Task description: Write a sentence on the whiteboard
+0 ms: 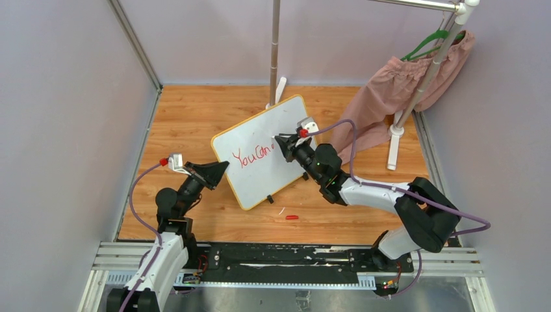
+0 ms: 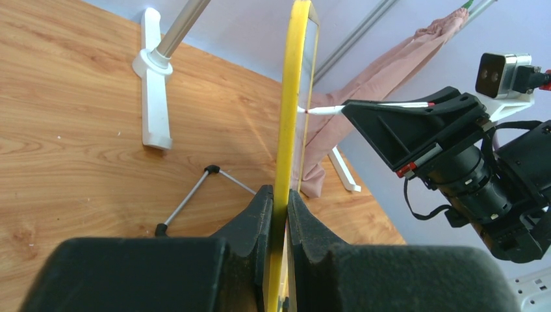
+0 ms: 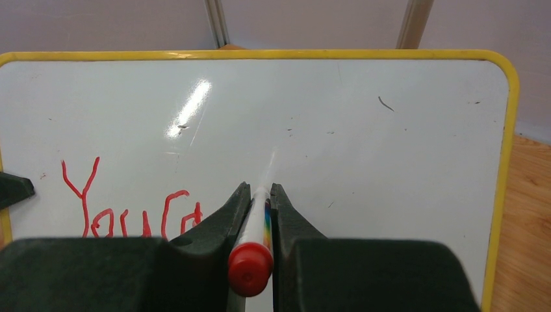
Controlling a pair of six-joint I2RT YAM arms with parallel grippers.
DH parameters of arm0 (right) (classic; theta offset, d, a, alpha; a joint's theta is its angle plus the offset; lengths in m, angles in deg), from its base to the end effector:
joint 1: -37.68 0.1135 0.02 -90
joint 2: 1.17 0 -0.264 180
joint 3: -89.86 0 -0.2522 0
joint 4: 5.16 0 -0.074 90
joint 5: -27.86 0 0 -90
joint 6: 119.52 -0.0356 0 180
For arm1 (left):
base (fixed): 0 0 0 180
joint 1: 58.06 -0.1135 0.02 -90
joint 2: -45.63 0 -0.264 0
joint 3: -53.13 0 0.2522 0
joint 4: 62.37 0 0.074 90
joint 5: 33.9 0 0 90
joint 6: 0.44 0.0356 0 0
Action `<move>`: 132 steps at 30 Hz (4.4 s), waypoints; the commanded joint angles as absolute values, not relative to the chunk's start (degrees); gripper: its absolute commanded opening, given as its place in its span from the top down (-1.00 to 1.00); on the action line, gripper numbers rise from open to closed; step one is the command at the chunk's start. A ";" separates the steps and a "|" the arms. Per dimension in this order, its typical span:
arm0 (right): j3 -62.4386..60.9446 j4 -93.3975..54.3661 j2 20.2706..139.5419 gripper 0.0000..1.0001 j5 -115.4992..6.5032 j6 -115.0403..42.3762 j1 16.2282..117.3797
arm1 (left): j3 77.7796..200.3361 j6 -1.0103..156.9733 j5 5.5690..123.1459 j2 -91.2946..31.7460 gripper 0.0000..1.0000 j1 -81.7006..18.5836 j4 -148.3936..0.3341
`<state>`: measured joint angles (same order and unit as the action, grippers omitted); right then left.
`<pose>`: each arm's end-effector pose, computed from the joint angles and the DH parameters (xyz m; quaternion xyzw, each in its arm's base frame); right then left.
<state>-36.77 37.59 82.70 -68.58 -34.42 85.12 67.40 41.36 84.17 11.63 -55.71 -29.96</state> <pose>0.2167 0.2301 0.2712 -0.1866 0.5998 0.3112 0.7132 0.1406 -0.0225 0.1991 -0.0617 0.6319 -0.4604 0.6204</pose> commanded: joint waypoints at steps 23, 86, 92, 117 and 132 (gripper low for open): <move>-44.63 38.87 81.04 1.00 -70.24 -36.86 85.50 | 58.37 41.68 82.99 11.88 1.00 -55.68 -28.58; -44.48 39.02 81.32 1.00 -71.42 -37.45 83.20 | 58.37 42.00 82.86 11.82 1.00 -55.42 -28.58; -43.51 38.30 80.35 1.00 -71.83 -37.10 81.77 | 58.37 42.01 82.82 11.79 1.00 -55.33 -28.58; -37.88 37.06 82.84 1.00 -67.34 -37.55 82.44 | 58.40 42.10 82.72 11.99 1.00 -55.24 -28.57; -37.93 36.88 82.93 1.00 -67.66 -37.62 84.84 | 58.37 42.06 82.90 12.03 1.00 -55.19 -28.58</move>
<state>-39.32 36.96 82.02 -68.58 -37.66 83.57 67.40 41.38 83.56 11.63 -55.56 -29.98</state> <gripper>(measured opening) 0.162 0.140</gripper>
